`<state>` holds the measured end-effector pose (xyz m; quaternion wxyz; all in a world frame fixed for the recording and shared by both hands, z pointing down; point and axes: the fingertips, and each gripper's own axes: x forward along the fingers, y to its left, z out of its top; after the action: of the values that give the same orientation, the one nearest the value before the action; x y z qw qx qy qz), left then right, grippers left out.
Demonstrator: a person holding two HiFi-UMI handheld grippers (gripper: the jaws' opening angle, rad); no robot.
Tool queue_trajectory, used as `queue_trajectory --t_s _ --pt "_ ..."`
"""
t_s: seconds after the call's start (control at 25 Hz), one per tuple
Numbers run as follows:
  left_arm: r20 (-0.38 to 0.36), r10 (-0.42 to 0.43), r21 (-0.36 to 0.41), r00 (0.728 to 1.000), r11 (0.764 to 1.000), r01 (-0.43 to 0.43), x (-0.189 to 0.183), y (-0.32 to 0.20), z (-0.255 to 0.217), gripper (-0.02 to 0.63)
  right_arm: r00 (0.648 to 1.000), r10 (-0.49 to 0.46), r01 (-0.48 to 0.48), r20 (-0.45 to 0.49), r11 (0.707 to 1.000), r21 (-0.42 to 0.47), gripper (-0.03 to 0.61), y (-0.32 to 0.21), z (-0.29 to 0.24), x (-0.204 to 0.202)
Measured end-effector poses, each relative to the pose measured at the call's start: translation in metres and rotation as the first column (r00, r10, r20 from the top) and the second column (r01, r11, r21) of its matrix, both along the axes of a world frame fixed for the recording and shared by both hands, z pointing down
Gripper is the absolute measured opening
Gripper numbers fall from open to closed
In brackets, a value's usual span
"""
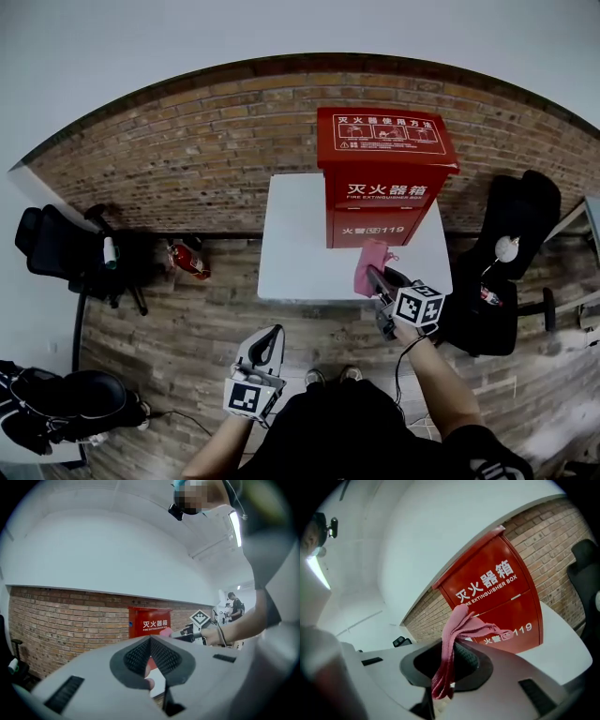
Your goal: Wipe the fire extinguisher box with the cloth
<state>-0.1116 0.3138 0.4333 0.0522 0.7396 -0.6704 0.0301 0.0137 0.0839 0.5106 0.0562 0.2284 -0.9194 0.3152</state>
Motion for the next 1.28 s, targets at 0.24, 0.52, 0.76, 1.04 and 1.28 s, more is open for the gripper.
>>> queue_trajectory --t_s 0.24,0.52,0.76,1.04,1.28 --pt "0.001 0.035 0.025 0.999 0.999 -0.035 0.011 0.003 -0.008 0.029 1.000 0.001 -0.001 0.001 0.990 0.144 0.063 0.027 -0.054 0.014" --pt "0.004 0.099 0.058 0.995 0.993 -0.099 0.031 -0.004 -0.018 0.029 0.999 0.033 -0.028 -0.013 0.954 0.297 0.063 0.054 -0.100 0.036" --pt "-0.001 0.148 0.061 0.989 0.987 -0.148 0.047 -0.012 -0.030 0.029 0.997 0.079 -0.067 -0.011 0.909 0.412 0.063 0.074 -0.131 0.054" --pt "-0.002 0.202 0.068 0.979 0.977 -0.201 0.056 -0.020 -0.037 0.029 0.990 0.138 -0.105 -0.031 0.865 0.491 0.063 0.096 -0.145 0.062" --pt "-0.009 0.241 0.127 0.971 0.963 -0.238 0.051 -0.021 -0.041 0.029 0.986 0.163 -0.127 -0.026 0.847 0.516 0.063 0.110 -0.152 0.057"
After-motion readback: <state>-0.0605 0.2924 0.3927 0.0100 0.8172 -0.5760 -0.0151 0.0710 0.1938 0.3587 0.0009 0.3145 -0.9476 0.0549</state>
